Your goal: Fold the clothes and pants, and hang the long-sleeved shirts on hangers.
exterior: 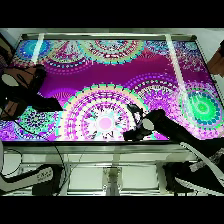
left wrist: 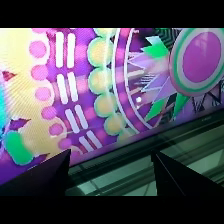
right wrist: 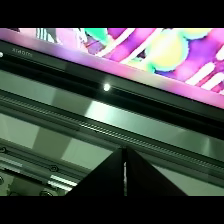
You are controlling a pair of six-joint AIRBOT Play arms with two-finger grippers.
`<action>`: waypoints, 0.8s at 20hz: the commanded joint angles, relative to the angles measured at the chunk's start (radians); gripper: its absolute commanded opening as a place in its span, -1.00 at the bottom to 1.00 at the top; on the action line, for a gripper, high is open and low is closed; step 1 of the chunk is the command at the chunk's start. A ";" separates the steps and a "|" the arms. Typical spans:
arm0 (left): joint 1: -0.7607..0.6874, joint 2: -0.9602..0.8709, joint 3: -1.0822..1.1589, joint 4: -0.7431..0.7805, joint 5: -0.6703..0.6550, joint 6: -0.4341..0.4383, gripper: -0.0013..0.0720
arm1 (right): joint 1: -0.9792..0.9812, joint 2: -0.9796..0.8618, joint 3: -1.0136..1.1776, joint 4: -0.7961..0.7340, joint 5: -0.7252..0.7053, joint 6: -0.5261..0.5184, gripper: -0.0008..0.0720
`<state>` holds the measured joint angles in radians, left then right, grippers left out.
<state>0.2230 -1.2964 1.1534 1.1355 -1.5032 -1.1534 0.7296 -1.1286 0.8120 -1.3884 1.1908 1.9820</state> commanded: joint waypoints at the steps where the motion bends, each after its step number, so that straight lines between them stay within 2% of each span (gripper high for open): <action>1: 0.001 0.000 0.000 0.000 0.000 0.000 0.60 | 0.000 0.000 0.000 0.004 0.035 0.000 -0.96; 7: 0.001 0.000 0.000 0.000 0.000 0.000 0.60 | 0.000 0.000 0.000 0.018 0.039 0.000 -0.95; 11: 0.001 0.000 0.000 0.000 0.000 0.000 0.60 | 0.000 0.000 0.000 0.049 -0.008 -0.001 -0.95; 14: 0.001 -0.003 0.000 -0.014 0.089 0.000 0.59 | 0.000 0.000 0.000 0.049 -0.066 -0.004 -0.95; 16: 0.001 -0.003 0.000 -0.026 0.098 0.000 0.59 | 0.000 0.000 0.000 0.047 -0.101 -0.005 -0.92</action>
<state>0.2230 -1.2984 1.1534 1.1236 -1.4445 -1.1530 0.7296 -1.1286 0.8120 -1.3445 1.1442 1.9800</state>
